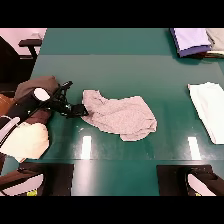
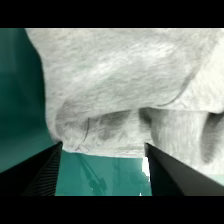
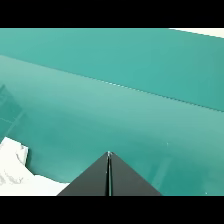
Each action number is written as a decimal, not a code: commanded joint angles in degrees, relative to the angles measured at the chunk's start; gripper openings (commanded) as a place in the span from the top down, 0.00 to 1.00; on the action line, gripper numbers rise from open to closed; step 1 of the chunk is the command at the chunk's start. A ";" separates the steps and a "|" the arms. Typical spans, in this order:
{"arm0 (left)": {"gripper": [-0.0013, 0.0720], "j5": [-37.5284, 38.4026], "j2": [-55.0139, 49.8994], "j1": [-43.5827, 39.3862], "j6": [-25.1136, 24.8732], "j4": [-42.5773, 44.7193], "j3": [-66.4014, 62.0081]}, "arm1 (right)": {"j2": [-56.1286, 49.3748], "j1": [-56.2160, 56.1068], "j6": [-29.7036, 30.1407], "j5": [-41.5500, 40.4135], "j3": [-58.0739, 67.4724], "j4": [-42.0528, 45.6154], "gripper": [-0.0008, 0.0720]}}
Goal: Fold the shirts.
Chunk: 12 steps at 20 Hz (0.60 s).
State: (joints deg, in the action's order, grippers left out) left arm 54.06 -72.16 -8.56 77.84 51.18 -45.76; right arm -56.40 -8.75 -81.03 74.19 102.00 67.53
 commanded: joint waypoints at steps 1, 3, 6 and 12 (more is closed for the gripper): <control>0.16 -2.49 0.13 0.07 -1.81 -3.54 2.01 | -0.04 0.02 -0.04 0.61 0.04 -0.02 0.97; 0.16 -2.64 0.13 0.09 -1.84 -3.52 2.01 | -0.04 0.02 -0.07 1.57 0.02 -0.02 0.97; 0.16 0.39 0.17 0.09 -1.86 -3.15 1.95 | 0.90 0.02 -0.09 1.88 -2.89 -0.04 0.97; 0.16 6.99 1.68 0.09 1.36 12.83 -3.02 | 5.88 0.02 -0.42 -3.65 -15.34 -0.07 0.97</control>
State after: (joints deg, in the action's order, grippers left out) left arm 58.37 -70.91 -8.49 76.69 56.27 -47.33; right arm -52.53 -8.75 -81.10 73.43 91.61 67.53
